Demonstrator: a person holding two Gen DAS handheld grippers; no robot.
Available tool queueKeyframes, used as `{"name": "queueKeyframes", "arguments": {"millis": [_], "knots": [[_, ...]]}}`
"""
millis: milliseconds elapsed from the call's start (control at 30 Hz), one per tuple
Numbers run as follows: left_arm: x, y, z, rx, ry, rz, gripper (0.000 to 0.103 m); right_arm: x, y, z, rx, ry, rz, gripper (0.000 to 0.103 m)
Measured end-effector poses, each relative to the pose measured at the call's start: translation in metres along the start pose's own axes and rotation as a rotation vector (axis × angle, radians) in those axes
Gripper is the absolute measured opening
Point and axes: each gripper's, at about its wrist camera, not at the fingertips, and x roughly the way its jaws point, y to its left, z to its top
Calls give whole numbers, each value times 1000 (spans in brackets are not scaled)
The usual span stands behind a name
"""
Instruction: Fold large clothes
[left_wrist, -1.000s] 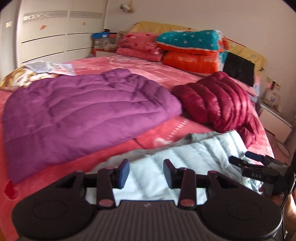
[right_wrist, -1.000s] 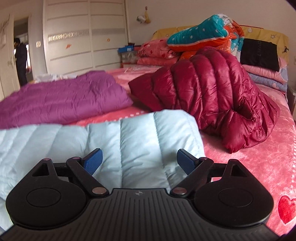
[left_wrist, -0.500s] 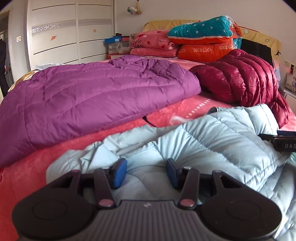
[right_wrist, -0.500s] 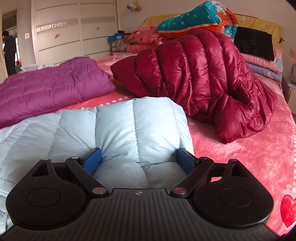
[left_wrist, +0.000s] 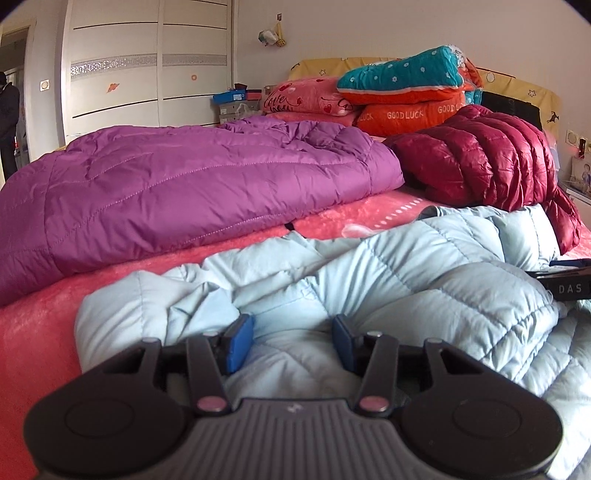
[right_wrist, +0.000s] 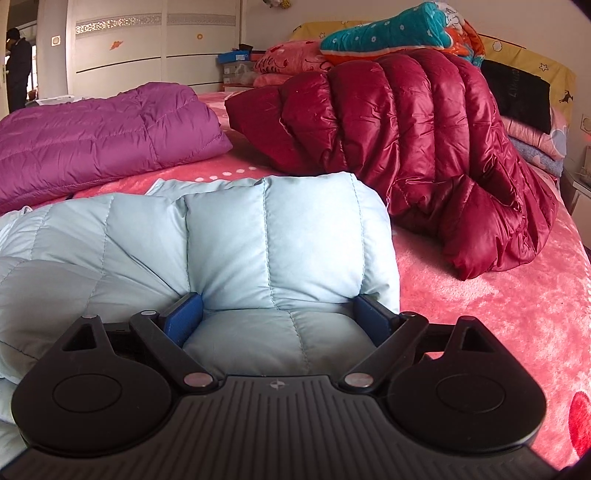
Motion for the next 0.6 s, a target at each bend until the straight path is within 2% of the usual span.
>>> {"name": "queueKeyframes", "arguments": {"millis": [100, 233, 333, 433, 533, 600], "knots": [[-2, -3, 1, 15, -1, 14, 48, -9, -6, 0, 24, -13, 13, 103], [-18, -9, 12, 24, -1, 73, 49, -31, -6, 4, 59, -59, -30, 103], [-46, -9, 18, -46, -72, 69, 51, -55, 5, 10, 43, -138, -18, 103], [-63, -8, 17, -71, -99, 129, 55, -77, 26, 17, 8, -207, 51, 103], [-61, 4, 10, -99, -59, 178, 54, -78, 54, 17, -58, -177, 147, 103], [-56, 11, 5, -113, -30, 180, 54, -74, 72, 8, -110, -154, 193, 103]]}}
